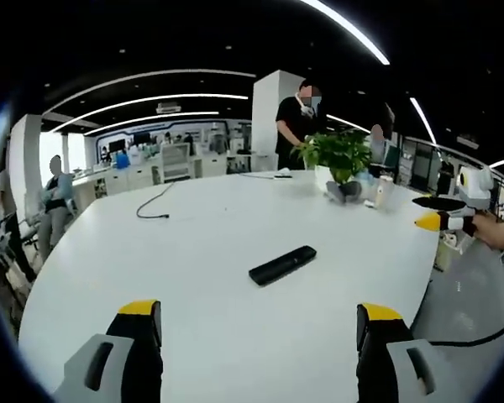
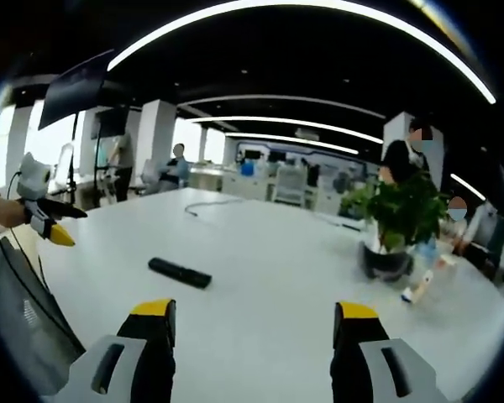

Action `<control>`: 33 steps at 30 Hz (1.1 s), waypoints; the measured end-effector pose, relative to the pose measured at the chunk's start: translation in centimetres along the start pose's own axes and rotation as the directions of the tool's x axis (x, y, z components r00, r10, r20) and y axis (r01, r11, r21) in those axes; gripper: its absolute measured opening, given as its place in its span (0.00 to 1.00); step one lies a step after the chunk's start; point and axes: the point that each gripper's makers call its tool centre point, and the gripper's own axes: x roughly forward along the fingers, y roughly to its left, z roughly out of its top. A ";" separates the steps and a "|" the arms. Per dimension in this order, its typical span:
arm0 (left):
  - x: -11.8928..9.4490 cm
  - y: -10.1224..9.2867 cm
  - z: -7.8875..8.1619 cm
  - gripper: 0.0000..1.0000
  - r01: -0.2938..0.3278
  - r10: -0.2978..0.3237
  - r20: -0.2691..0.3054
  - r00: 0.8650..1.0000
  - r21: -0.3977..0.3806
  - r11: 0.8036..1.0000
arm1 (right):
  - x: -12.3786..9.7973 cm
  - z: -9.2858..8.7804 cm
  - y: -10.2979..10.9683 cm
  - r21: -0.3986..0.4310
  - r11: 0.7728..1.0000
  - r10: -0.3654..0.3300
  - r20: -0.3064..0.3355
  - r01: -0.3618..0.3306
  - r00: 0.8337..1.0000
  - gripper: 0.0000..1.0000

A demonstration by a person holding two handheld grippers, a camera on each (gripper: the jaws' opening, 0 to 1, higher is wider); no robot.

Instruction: Press the specified remote control buttons in sequence, fully releasing each button before pressing the next.

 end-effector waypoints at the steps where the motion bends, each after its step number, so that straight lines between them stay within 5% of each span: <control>1: 0.2 -0.3 0.0 1.00 0.012 -0.012 -0.003 1.000 0.000 1.000 | 0.0 0.0 0.0 -0.001 1.000 -0.002 0.002 0.002 1.000 0.76; 21: 3.8 -2.2 0.6 1.00 0.135 -0.134 -0.071 0.988 0.002 0.991 | -0.4 -0.2 -0.2 0.014 1.000 -0.021 -0.021 0.021 1.000 0.74; 24: 4.6 -2.9 1.2 1.00 0.166 -0.171 -0.060 0.983 -0.078 0.983 | -0.5 -0.2 -0.5 0.034 0.999 -0.025 -0.014 0.025 1.000 0.73; 30: 6.5 -4.4 1.5 1.00 0.210 -0.209 -0.104 0.972 -0.006 0.978 | -0.8 0.2 -0.9 0.072 0.996 -0.047 0.005 0.046 0.999 0.73; 33: 7.6 -4.8 1.7 1.00 0.243 -0.246 -0.104 0.964 -0.033 0.969 | -0.7 0.2 -0.8 0.079 0.996 -0.038 0.007 0.037 0.999 0.73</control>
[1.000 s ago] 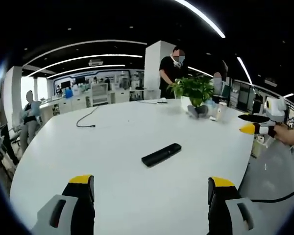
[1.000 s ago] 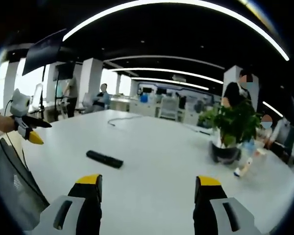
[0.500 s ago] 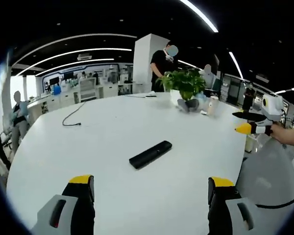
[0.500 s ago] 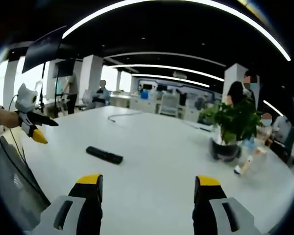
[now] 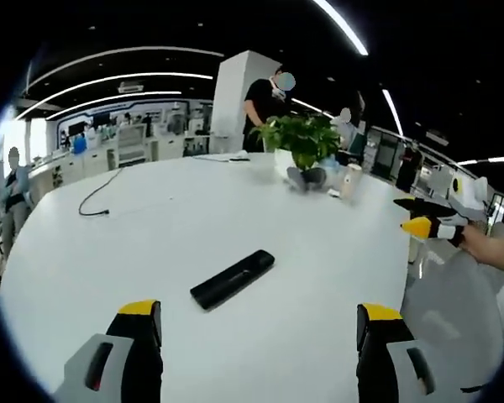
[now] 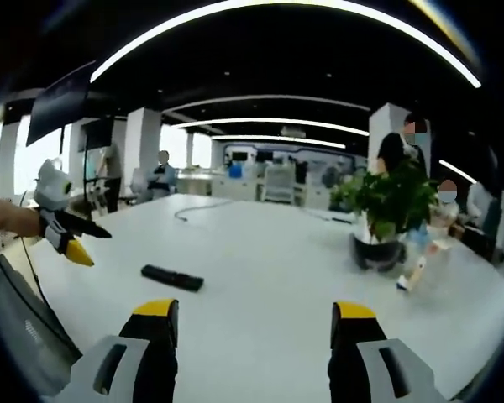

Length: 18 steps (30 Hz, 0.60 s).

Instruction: Press the specified remote control buttons in sequence, fully releasing each button before pressing the next.

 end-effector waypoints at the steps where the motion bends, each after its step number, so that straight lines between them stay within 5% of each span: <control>1: 0.3 0.0 0.1 1.00 0.010 -0.010 0.001 1.000 -0.014 1.000 | 0.0 0.0 0.1 -0.001 1.000 0.003 -0.001 -0.003 1.000 0.72; 18: 2.5 1.2 0.6 0.99 0.029 -0.024 -0.060 0.998 0.085 0.996 | 0.1 -0.1 -0.2 0.000 1.000 -0.005 -0.003 0.005 1.000 0.70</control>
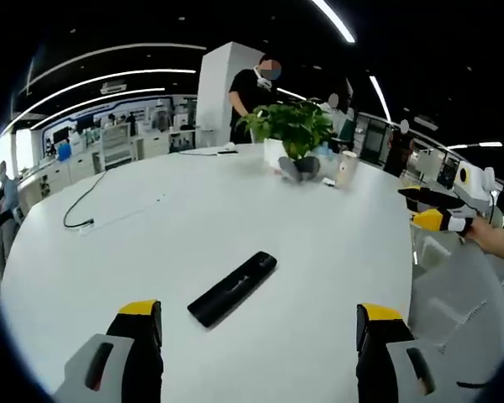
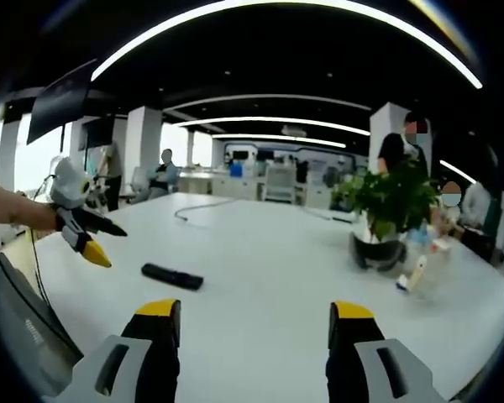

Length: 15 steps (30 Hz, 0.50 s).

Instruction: Press the specified remote control buttons in sequence, fully releasing each button before pressing the next.

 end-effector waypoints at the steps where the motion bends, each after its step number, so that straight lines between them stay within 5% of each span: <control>1: 0.1 0.0 0.1 0.99 0.006 -0.006 0.000 1.000 -0.006 1.000 | 0.0 0.0 -0.1 0.003 1.000 -0.002 0.000 0.002 1.000 0.70; 15: 1.6 0.5 -0.4 0.98 0.023 -0.022 -0.033 0.999 0.002 1.000 | -0.1 -0.5 -0.6 0.014 1.000 -0.028 -0.021 0.028 0.999 0.69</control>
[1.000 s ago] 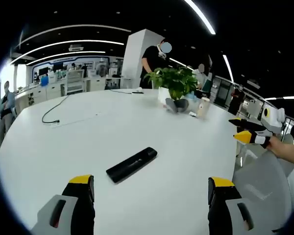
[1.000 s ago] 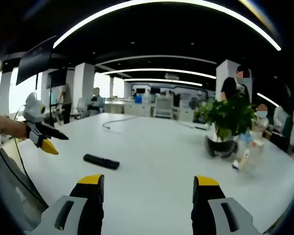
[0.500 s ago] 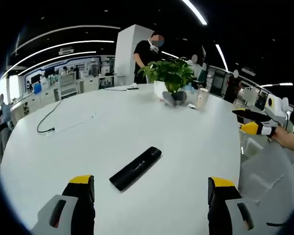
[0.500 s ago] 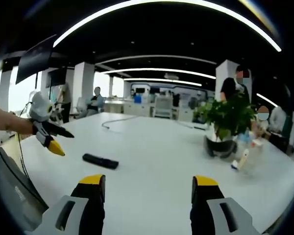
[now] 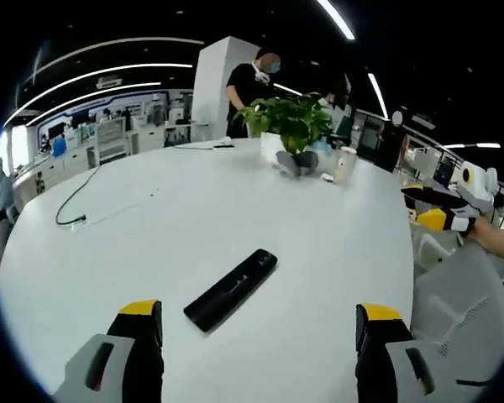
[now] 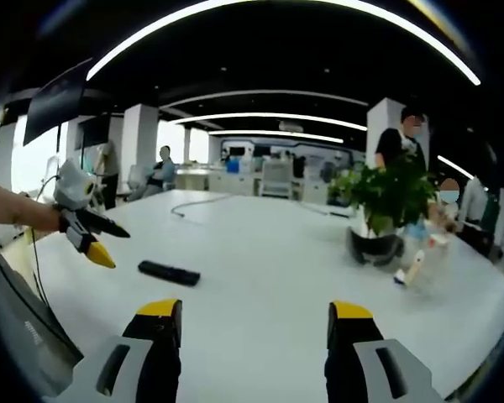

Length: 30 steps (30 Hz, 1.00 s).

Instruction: Press the specified remote control buttons in sequence, fully releasing each button before pressing the next.

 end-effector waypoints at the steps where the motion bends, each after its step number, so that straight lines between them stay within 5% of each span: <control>1: 0.1 0.2 0.0 0.98 -0.002 0.001 -0.002 1.000 -0.001 1.000 | -0.1 0.0 -0.3 0.010 1.000 -0.009 0.003 0.009 1.000 0.69; 30: 2.6 2.7 -0.7 0.95 0.034 -0.019 -0.119 0.993 0.119 0.992 | 0.2 -0.4 0.1 0.000 1.000 0.012 -0.020 -0.012 1.000 0.68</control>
